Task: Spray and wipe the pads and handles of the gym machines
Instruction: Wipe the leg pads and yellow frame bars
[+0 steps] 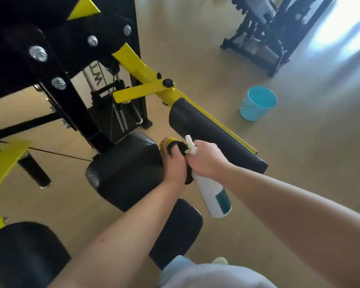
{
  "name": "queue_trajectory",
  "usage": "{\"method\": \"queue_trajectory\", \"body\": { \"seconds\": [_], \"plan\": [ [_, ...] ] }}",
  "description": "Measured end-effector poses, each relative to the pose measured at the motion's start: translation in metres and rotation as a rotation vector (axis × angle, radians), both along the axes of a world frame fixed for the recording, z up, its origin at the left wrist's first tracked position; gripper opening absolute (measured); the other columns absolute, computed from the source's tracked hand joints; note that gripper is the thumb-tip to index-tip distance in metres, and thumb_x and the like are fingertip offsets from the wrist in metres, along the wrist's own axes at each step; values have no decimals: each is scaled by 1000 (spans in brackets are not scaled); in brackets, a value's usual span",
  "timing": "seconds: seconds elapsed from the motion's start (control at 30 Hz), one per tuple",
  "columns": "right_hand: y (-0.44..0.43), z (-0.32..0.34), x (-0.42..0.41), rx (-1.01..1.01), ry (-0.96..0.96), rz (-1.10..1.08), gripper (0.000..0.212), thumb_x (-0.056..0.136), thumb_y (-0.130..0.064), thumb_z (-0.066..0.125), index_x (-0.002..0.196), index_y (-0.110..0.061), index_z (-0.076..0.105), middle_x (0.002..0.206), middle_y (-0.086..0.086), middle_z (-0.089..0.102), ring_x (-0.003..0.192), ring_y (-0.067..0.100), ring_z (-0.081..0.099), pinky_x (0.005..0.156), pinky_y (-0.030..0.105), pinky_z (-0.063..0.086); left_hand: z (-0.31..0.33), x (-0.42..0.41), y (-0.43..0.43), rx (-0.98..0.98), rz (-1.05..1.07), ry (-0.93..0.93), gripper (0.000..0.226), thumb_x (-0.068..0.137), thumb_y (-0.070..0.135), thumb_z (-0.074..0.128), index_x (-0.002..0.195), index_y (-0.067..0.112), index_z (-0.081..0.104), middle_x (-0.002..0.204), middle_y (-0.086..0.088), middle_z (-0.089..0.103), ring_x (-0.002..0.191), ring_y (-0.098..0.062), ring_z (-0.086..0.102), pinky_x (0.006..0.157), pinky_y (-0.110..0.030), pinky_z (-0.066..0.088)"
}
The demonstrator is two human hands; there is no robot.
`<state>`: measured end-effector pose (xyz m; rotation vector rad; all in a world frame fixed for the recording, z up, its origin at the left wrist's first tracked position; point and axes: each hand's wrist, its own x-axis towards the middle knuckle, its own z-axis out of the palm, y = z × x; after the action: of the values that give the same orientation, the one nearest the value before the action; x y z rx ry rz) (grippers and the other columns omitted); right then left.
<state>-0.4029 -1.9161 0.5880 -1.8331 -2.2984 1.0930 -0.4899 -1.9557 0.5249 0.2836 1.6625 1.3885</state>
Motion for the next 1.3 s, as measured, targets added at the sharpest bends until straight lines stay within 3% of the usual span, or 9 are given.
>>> {"method": "queue_trajectory", "body": {
  "seconds": [0.13, 0.23, 0.37, 0.53, 0.7, 0.87, 1.07, 1.17, 1.3],
  "plan": [
    [6, 3, -4, 27, -31, 51, 17, 96, -36, 65, 105, -24, 57, 92, -1, 64, 80, 18, 64, 65, 37, 57, 2, -7, 1, 20, -1, -73, 42, 103, 33, 39, 143, 20, 42, 140, -16, 53, 125, -32, 54, 110, -49, 43],
    [1, 0, 7, 28, -66, 63, 14, 95, -35, 64, 90, -23, 59, 87, -1, 66, 75, 17, 65, 64, 36, 59, 9, -3, -6, 46, -57, 26, 56, 103, 33, 40, 157, 29, 28, 164, -9, 27, 148, -30, 33, 121, -48, 29],
    [-13, -1, 32, 46, -52, 18, 17, 97, -39, 64, 97, -25, 55, 87, -5, 62, 77, 15, 62, 63, 35, 57, 4, 4, -14, 103, -199, 265, 62, 105, 22, 43, 161, 33, 19, 169, 4, 7, 154, -25, 17, 117, -38, 26],
    [-34, -4, 66, 72, -84, -52, 18, 96, -40, 62, 84, -28, 53, 83, -5, 62, 74, 15, 62, 64, 34, 56, -2, 17, -16, 187, -314, 485, 81, 100, 20, 58, 163, 30, 8, 168, 11, 4, 154, -21, 17, 119, -38, 32],
    [-45, -5, 104, 84, -96, -97, 21, 95, -43, 61, 95, -24, 52, 93, -3, 60, 84, 23, 60, 68, 37, 49, -1, 33, -12, 278, -376, 573, 90, 95, 28, 66, 161, 33, 6, 165, 19, 8, 153, -23, 25, 118, -47, 40],
    [-55, -6, 137, 50, -78, -213, 22, 94, -34, 57, 79, -21, 49, 84, 1, 59, 76, 21, 55, 60, 32, 41, 0, 52, -9, 275, -411, 601, 91, 95, 20, 68, 163, 27, 7, 168, 7, 8, 153, -20, 22, 111, -14, 30],
    [-66, -16, 165, -32, -91, -237, 17, 94, -40, 58, 95, -25, 52, 91, -3, 57, 88, 26, 57, 65, 35, 43, -11, 66, -12, 259, -450, 620, 91, 96, 19, 68, 163, 24, 7, 169, 1, 9, 153, -21, 22, 97, 4, 24],
    [-72, -27, 165, -36, -125, -180, 11, 94, -39, 58, 95, -28, 60, 98, -5, 55, 92, 23, 58, 72, 35, 48, -15, 71, -16, 220, -443, 603, 89, 96, 18, 68, 163, 21, 10, 168, -1, 11, 152, -22, 22, 90, 10, 22],
    [-77, -37, 153, -32, -137, -146, 35, 96, -44, 59, 126, -26, 59, 112, -4, 59, 99, 22, 61, 83, 38, 58, -21, 70, -23, 163, -400, 519, 84, 97, 13, 65, 162, 21, 13, 167, -1, 13, 149, -23, 27, 94, 2, 30]
  ]
}}
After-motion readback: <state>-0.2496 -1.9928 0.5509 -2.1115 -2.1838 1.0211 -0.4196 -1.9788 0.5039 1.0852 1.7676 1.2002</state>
